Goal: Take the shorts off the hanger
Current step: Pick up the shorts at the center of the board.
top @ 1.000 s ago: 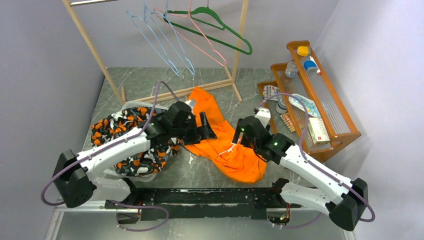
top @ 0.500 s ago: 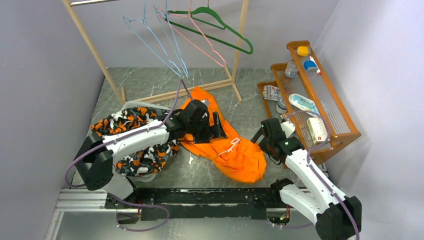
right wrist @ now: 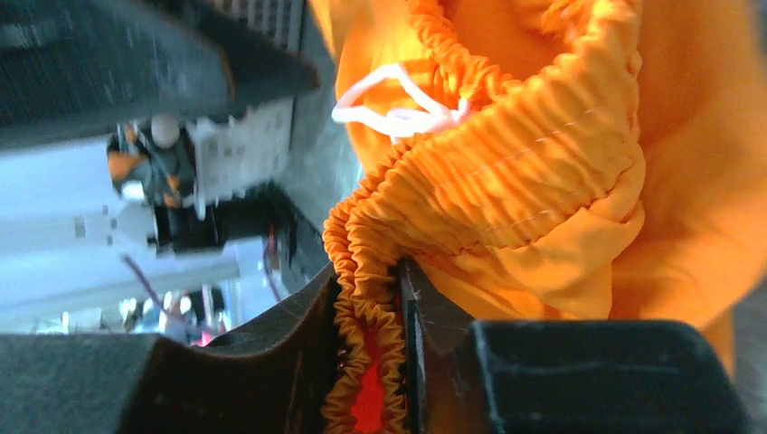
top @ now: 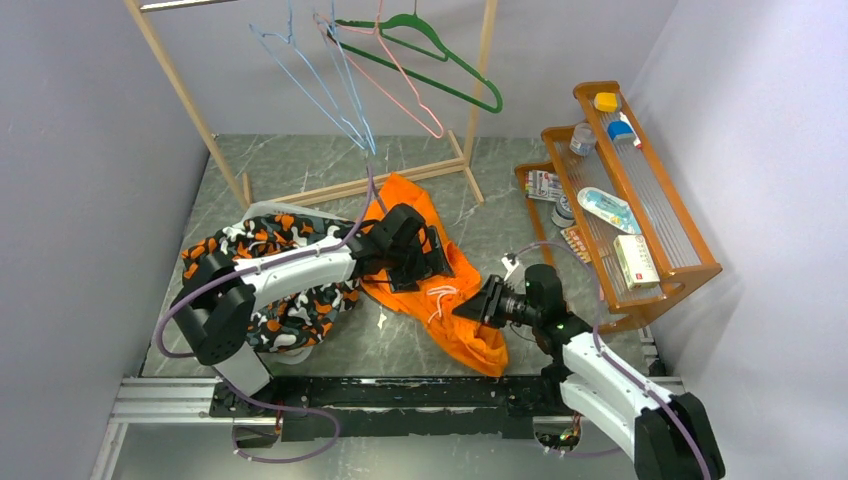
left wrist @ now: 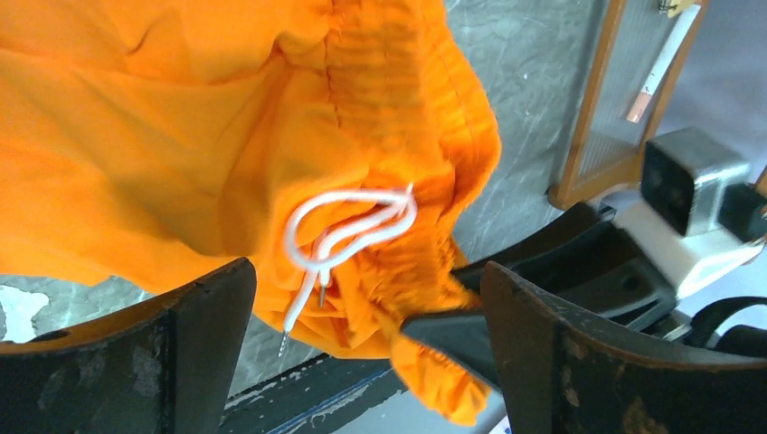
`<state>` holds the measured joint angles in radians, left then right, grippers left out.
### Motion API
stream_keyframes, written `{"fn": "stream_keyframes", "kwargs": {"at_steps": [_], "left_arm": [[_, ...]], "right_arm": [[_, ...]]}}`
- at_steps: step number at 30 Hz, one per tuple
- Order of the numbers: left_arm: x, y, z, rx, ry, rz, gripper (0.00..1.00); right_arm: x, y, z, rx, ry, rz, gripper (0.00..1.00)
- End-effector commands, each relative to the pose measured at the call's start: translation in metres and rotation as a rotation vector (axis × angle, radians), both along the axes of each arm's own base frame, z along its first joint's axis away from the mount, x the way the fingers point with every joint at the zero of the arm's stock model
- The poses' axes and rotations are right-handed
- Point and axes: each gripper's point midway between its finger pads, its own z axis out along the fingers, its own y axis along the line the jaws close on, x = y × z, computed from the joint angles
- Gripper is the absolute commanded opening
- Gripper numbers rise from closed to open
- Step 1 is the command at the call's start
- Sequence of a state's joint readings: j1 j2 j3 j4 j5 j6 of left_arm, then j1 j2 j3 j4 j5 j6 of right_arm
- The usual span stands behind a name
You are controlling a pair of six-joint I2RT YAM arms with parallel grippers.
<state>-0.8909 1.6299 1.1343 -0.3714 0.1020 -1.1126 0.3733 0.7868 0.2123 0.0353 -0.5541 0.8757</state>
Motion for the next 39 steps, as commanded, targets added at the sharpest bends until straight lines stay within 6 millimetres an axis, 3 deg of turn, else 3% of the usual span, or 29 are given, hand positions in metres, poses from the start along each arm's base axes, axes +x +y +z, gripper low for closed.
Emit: {"fn": "stream_keyframes", "kwargs": {"at_steps": [1, 6, 10, 14, 20, 23, 27, 32, 35, 39], "left_arm": [[0.018, -0.008, 0.006, -0.008, -0.02, 0.042, 0.98], [0.016, -0.017, -0.019, 0.073, 0.066, -0.015, 0.97], [0.005, -0.019, -0.041, 0.111, 0.121, -0.055, 0.97], [-0.005, -0.03, -0.04, 0.066, 0.094, -0.131, 0.97], [-0.025, -0.038, -0.059, 0.184, 0.104, -0.266, 0.96], [-0.033, -0.042, -0.054, 0.211, 0.078, -0.285, 0.96], [-0.032, -0.03, -0.042, 0.214, 0.055, -0.191, 0.97], [-0.026, -0.021, -0.007, 0.132, -0.03, -0.118, 0.97], [-0.032, -0.041, 0.013, -0.012, -0.085, -0.218, 0.97], [-0.057, -0.063, 0.007, -0.031, -0.03, -0.414, 0.94]], "right_arm": [[-0.036, 0.026, 0.016, 0.115, -0.129, 0.296, 0.29], [-0.064, 0.032, 0.006, 0.143, -0.152, 0.413, 0.28], [-0.068, 0.027, -0.013, 0.092, -0.132, 0.405, 0.29], [-0.074, 0.023, -0.03, 0.079, -0.114, 0.407, 0.29], [-0.073, 0.024, -0.033, 0.067, -0.131, 0.429, 0.3], [-0.07, 0.024, -0.033, 0.06, -0.141, 0.421, 0.3], [-0.066, 0.023, -0.033, 0.059, -0.146, 0.388, 0.3], [-0.066, 0.023, -0.031, 0.08, -0.161, 0.368, 0.31], [-0.068, 0.025, -0.026, 0.112, -0.176, 0.372, 0.34], [-0.07, 0.026, -0.019, 0.145, -0.212, 0.38, 0.4]]}}
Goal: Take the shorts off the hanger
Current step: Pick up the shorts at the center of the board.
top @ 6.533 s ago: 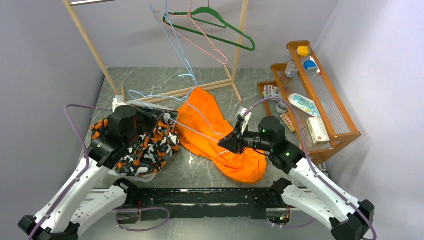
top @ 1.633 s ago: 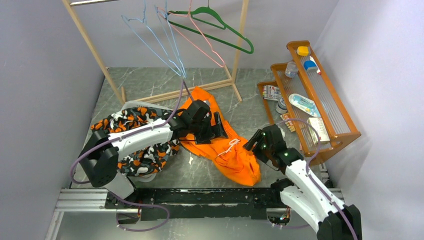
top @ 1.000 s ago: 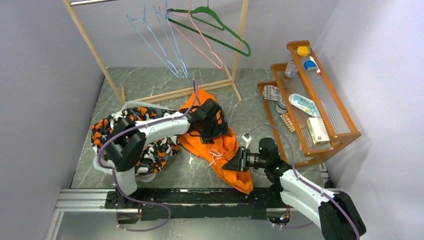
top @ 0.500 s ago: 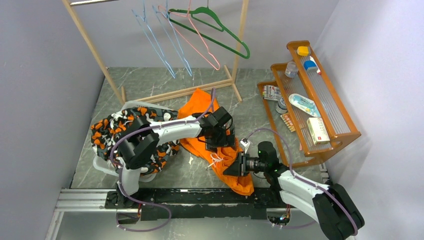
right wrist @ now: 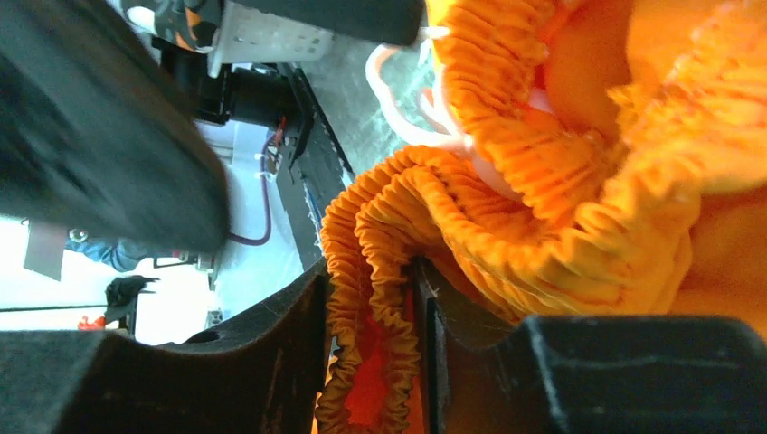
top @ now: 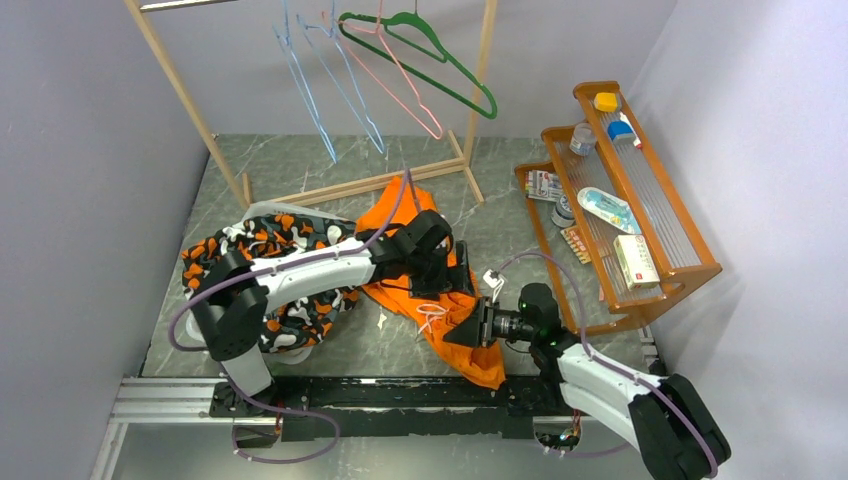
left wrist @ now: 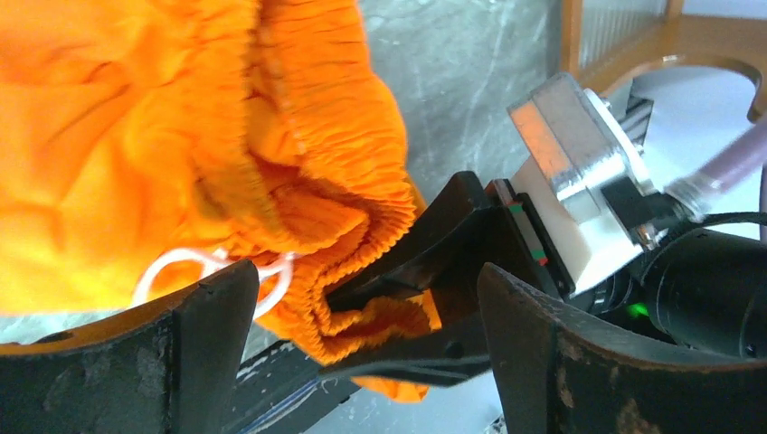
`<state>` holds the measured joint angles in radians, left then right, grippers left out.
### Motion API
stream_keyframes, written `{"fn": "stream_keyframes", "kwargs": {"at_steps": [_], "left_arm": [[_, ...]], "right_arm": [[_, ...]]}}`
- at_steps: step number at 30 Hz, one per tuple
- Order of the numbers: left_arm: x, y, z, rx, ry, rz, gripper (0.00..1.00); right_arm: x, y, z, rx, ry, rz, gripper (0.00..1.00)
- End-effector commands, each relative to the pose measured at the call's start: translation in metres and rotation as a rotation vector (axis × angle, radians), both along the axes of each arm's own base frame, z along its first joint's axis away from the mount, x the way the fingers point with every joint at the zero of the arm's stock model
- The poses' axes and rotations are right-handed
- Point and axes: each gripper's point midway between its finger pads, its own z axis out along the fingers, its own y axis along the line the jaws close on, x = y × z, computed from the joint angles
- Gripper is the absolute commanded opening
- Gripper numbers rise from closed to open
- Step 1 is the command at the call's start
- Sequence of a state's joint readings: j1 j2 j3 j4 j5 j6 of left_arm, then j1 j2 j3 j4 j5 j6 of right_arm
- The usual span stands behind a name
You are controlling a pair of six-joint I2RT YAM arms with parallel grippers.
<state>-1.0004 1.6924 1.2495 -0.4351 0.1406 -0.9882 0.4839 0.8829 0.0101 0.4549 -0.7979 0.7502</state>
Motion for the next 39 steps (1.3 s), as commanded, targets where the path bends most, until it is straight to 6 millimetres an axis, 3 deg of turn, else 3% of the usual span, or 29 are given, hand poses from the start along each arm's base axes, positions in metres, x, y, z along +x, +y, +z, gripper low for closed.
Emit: {"fn": "stream_keyframes", "kwargs": {"at_steps": [1, 5, 13, 17, 21, 27, 30, 32, 35, 39], "left_arm": [[-0.02, -0.026, -0.009, 0.011, 0.018, -0.197, 0.94], [-0.013, -0.009, -0.036, 0.204, 0.032, -0.158, 0.94], [-0.015, -0.002, -0.049, 0.234, 0.06, -0.118, 0.93], [-0.021, 0.002, -0.059, 0.22, 0.086, -0.098, 0.91], [-0.023, -0.003, -0.06, 0.164, 0.106, -0.085, 0.86], [-0.023, -0.006, -0.079, 0.179, 0.138, -0.078, 0.6], [-0.019, 0.002, -0.085, 0.217, 0.121, -0.052, 0.57], [-0.016, 0.006, -0.089, 0.243, 0.107, -0.044, 0.58], [-0.023, -0.006, -0.087, 0.201, 0.086, -0.13, 0.76], [-0.032, -0.015, -0.09, 0.254, 0.052, -0.203, 0.81]], "right_arm": [[-0.009, -0.001, 0.001, 0.054, -0.038, 0.015, 0.41], [-0.016, -0.001, 0.003, 0.08, -0.047, 0.033, 0.46], [-0.02, -0.005, -0.007, 0.057, 0.011, 0.016, 0.58], [-0.007, -0.006, 0.0, 0.04, 0.035, -0.068, 0.65], [0.02, -0.021, -0.001, -0.055, 0.005, -0.255, 0.67], [0.054, -0.06, 0.021, -0.227, -0.048, -0.534, 0.74], [0.065, -0.079, 0.033, -0.306, -0.051, -0.643, 0.74], [0.071, -0.09, 0.039, -0.324, -0.036, -0.728, 0.74], [0.081, -0.109, 0.045, -0.34, 0.006, -0.881, 0.74], [0.092, -0.135, 0.052, -0.381, 0.014, -1.05, 0.74]]}}
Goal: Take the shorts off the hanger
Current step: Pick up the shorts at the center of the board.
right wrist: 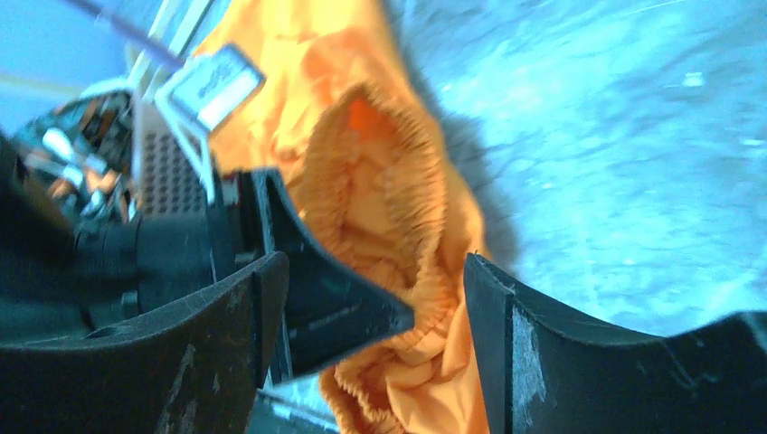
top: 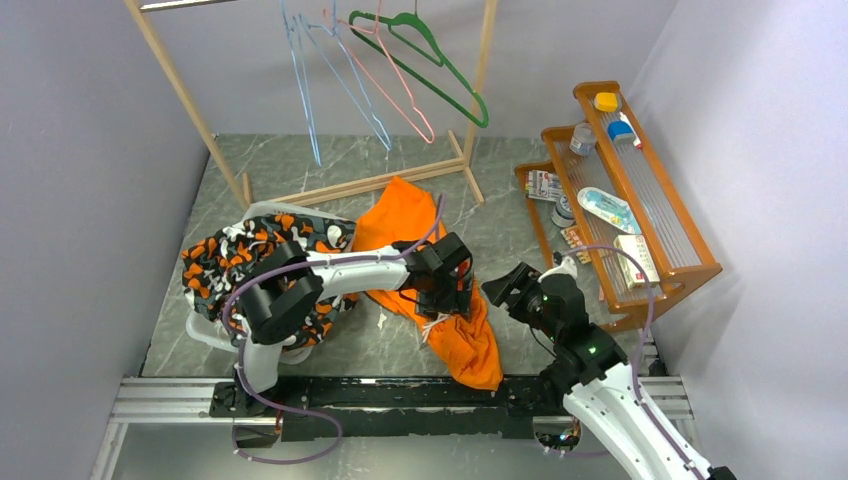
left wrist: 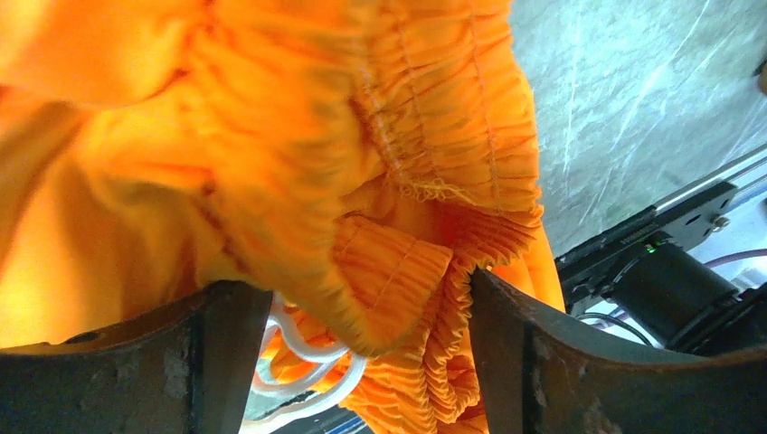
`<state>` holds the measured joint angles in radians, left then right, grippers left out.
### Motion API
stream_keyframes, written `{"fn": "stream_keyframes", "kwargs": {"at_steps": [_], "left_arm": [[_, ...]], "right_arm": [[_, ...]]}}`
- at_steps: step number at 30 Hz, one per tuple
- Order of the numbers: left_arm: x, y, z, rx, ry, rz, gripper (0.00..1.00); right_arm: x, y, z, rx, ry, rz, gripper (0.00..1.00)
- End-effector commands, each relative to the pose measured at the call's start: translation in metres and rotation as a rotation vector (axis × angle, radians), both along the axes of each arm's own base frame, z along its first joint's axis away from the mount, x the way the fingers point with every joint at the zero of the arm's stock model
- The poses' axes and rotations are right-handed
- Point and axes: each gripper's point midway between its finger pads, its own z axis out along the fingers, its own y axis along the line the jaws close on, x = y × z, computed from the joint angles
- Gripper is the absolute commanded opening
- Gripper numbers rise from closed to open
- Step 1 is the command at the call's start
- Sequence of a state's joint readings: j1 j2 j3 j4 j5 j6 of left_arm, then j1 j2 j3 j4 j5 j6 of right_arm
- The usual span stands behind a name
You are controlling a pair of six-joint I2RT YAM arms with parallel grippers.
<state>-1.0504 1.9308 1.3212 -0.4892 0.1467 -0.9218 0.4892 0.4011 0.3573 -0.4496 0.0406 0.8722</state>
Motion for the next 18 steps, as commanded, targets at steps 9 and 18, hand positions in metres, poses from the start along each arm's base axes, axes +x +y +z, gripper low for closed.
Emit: {"fn": "stream_keyframes", "kwargs": {"at_steps": [9, 18], "left_arm": [[-0.019, 0.048, -0.07, 0.385, -0.078, -0.007, 0.4], [0.036, 0.041, 0.101, 0.196, -0.445, 0.08, 0.07]], "right_arm": [[0.024, -0.072, 0.019, -0.17, -0.004, -0.416, 0.74], [0.025, -0.062, 0.006, -0.184, 0.04, -0.364, 0.74]]}}
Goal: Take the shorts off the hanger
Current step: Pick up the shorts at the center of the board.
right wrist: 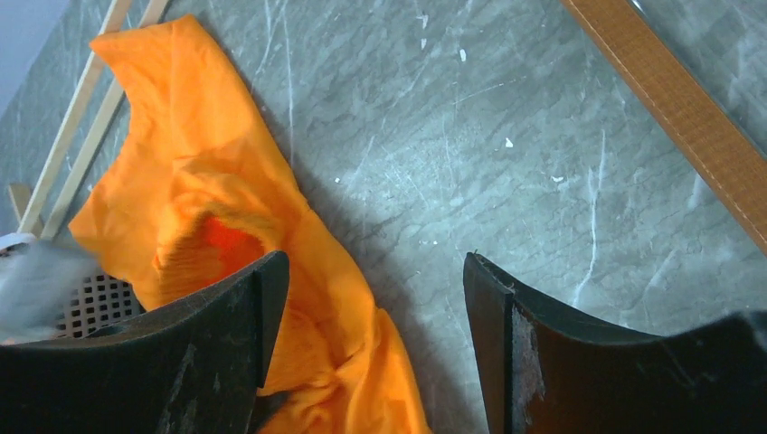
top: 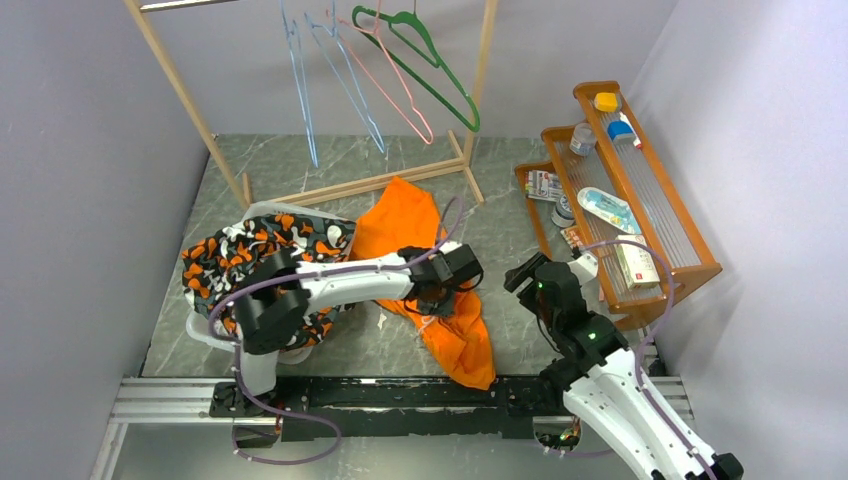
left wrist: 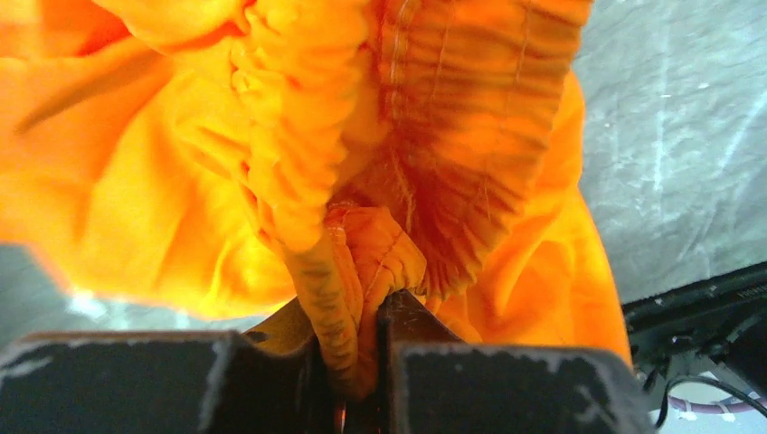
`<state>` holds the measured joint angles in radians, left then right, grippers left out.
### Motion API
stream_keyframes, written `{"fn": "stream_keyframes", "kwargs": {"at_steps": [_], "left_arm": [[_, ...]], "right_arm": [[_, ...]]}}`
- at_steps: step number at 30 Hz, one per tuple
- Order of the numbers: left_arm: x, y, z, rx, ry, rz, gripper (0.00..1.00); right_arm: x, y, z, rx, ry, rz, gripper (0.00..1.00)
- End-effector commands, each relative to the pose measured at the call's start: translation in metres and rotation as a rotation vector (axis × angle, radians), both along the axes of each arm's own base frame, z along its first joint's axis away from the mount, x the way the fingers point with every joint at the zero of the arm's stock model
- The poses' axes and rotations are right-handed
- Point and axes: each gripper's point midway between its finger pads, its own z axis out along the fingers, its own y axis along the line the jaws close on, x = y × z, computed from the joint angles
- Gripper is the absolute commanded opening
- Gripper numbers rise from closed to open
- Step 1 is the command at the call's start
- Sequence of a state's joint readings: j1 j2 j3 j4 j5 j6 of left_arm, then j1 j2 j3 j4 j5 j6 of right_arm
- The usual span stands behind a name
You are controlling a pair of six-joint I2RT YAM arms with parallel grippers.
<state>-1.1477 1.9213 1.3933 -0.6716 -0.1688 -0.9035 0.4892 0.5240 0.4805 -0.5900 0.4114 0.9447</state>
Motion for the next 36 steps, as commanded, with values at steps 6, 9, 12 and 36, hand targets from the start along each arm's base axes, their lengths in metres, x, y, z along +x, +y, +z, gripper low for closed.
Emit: {"fn": "stream_keyframes", "kwargs": {"at_steps": [6, 9, 12, 36], "left_arm": [[0.052, 0.098, 0.248, -0.207, -0.546, 0.291, 0.07], [0.048, 0.151, 0.286, -0.25, -0.616, 0.453, 0.07], [0.037, 0.209, 0.304, -0.196, -0.656, 0.593, 0.07], [0.041, 0.299, 0.283, -0.025, -0.606, 0.711, 0.07]], "right_arm": [[0.007, 0.011, -0.005, 0.03, -0.006, 0.029, 0.73], [0.009, 0.018, -0.007, 0.044, 0.002, 0.052, 0.73], [0.011, 0.023, -0.011, 0.043, 0.023, 0.075, 0.73], [-0.009, 0.29, 0.013, 0.264, -0.084, 1.184, 0.86]]}}
